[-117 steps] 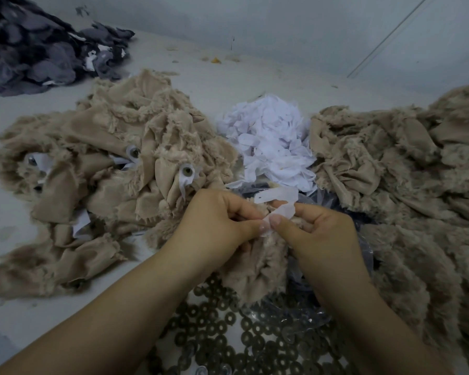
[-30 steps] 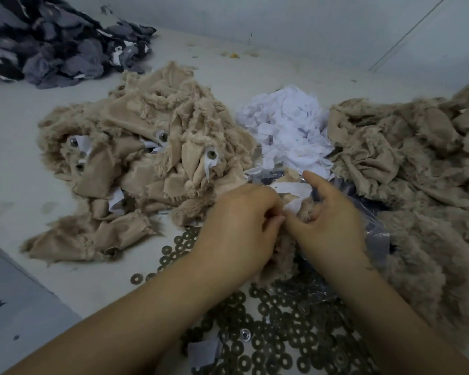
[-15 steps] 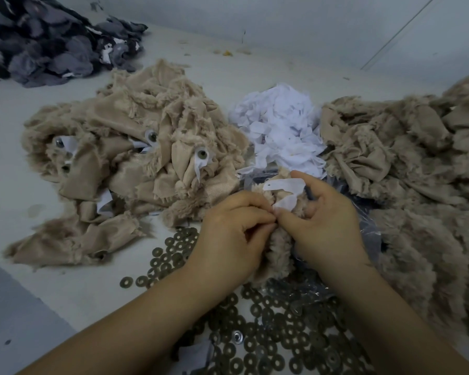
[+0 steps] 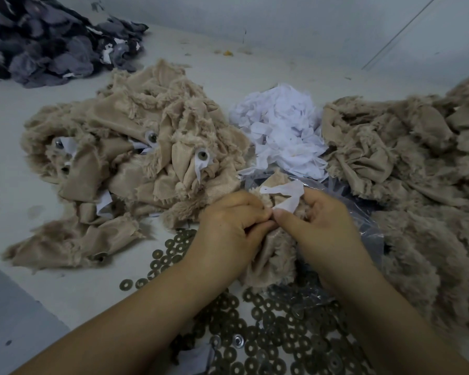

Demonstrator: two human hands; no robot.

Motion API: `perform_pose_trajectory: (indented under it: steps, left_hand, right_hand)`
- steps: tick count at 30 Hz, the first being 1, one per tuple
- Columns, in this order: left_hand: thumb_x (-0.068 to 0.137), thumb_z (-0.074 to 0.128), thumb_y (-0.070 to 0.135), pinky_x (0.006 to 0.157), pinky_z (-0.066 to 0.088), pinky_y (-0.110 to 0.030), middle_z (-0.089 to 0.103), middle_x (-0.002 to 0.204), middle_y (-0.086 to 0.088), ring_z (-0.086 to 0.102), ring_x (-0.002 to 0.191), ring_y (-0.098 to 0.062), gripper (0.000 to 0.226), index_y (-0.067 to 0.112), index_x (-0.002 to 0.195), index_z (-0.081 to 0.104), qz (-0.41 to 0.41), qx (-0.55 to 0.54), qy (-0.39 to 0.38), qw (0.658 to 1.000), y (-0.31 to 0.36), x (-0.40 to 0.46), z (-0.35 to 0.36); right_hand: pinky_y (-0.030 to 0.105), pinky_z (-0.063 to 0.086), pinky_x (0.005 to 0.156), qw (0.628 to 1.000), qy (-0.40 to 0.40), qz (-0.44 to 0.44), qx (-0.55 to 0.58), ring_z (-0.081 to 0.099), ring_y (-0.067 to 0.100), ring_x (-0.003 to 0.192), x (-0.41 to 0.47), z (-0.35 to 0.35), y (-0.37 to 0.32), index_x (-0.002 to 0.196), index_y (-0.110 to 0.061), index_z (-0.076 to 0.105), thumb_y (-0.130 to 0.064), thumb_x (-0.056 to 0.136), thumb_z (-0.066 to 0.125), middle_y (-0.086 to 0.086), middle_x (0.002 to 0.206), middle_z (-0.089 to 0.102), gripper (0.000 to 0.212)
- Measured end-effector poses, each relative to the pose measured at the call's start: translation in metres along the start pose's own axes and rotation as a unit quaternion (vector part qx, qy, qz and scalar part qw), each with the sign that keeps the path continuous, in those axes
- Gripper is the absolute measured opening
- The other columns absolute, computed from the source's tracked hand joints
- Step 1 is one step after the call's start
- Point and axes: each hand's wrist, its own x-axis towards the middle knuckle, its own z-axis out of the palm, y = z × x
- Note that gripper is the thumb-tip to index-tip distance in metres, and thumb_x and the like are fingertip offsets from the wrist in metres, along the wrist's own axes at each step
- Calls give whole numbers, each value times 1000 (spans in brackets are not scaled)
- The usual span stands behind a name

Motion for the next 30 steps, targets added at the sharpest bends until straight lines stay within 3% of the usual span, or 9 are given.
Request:
perform_pose_trajectory:
  steps: [9, 13, 17, 20, 23, 27, 30]
  left_hand:
    - [80, 76, 2, 68, 53, -21, 68, 77, -8, 61, 73, -8, 6, 1, 74, 74, 36, 11, -22, 999, -3, 3, 6]
    - [81, 74, 3, 70, 53, -21, 68, 78, -8, 61, 75, -8, 6, 1, 75, 74, 43, 14, -23, 999, -3, 3, 5]
    - [81, 75, 4, 75, 53, -16, 70, 80, -8, 61, 78, -6, 3, 2, 79, 76, 50, 22, -27, 998, -2, 1, 4]
    - [79, 77, 5, 78, 51, -11, 71, 81, -7, 62, 80, -6, 3, 2, 80, 77, 41, 13, -28, 999, -3, 2, 0]
    - [79, 79, 7, 78, 54, -16, 73, 84, -5, 65, 80, -6, 7, 3, 85, 77, 46, 4, -41, 998, -6, 3, -8]
    - [77, 80, 4, 77, 55, -22, 72, 87, -2, 65, 83, -7, 13, 4, 90, 77, 55, -25, -60, 996, -3, 0, -15]
    - [76, 79, -1, 75, 55, -26, 70, 87, -4, 65, 83, -11, 13, 3, 88, 76, 62, -56, -121, 989, -2, 2, -18]
  right_hand:
    - [44, 60, 79, 998, 26, -29, -45, 72, 16, 80, -4, 3, 0, 91, -22, 71, -14, 92, 67, -3, 84, 76, 9]
    - [18, 57, 74, 997, 28, -46, -55, 70, 0, 82, -5, 5, -1, 99, -22, 72, -10, 93, 64, -15, 89, 75, 16]
    - [15, 55, 79, 997, 28, -48, -45, 69, -3, 89, -7, 6, -1, 107, -21, 71, -6, 94, 63, -15, 95, 75, 21]
    - [23, 56, 87, 998, 29, -43, -38, 68, -1, 97, -6, 8, -1, 114, -20, 69, -8, 93, 65, -13, 102, 74, 25]
    - [38, 55, 96, 999, 28, -3, -35, 66, 9, 111, -5, 7, -1, 130, -19, 60, -29, 89, 70, -6, 120, 70, 43]
    - [39, 58, 79, 996, 56, 51, 49, 71, 9, 93, -2, -1, -10, 115, -30, 64, -67, 62, 66, -14, 101, 74, 65]
    - [51, 57, 90, 975, 17, 146, 168, 70, 29, 103, 10, -9, -6, 124, -11, 63, -53, 62, 74, 9, 113, 73, 75]
